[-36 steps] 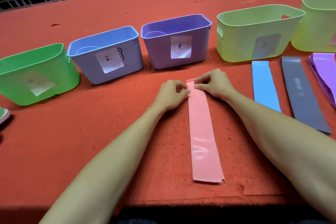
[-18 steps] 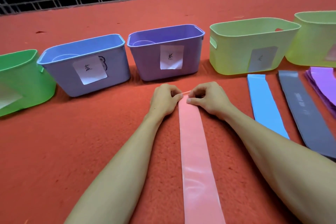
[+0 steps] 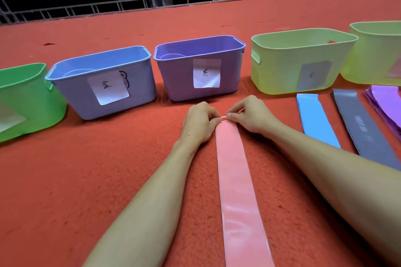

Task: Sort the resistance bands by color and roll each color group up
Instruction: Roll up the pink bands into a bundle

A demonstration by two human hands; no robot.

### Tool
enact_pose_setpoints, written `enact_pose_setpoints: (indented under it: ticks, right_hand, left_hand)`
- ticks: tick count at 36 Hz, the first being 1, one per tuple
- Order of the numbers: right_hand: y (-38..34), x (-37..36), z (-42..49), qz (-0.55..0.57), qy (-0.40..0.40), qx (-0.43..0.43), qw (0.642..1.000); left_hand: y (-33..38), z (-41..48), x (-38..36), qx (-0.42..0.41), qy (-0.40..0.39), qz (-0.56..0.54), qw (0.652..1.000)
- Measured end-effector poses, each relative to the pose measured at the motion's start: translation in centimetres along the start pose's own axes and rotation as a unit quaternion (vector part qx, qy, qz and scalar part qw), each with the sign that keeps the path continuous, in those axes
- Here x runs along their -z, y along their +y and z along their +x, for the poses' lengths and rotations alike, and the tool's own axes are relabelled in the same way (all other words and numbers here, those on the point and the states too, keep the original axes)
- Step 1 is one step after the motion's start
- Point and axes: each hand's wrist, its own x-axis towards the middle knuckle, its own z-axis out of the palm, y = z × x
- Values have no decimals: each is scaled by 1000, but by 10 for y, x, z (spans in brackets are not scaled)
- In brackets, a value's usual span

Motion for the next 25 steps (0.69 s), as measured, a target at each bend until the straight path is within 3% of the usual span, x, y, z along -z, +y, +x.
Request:
enact_pose_setpoints:
  ticks: [13, 25]
  right_hand:
    - [-2, -6, -14, 8, 14, -8, 1000]
    - [1, -11, -19, -17, 29, 30, 999]
  left_hand:
    - [0, -6, 7, 18, -35, -40, 998]
    - [-1, 1, -2, 117, -14, -95, 989]
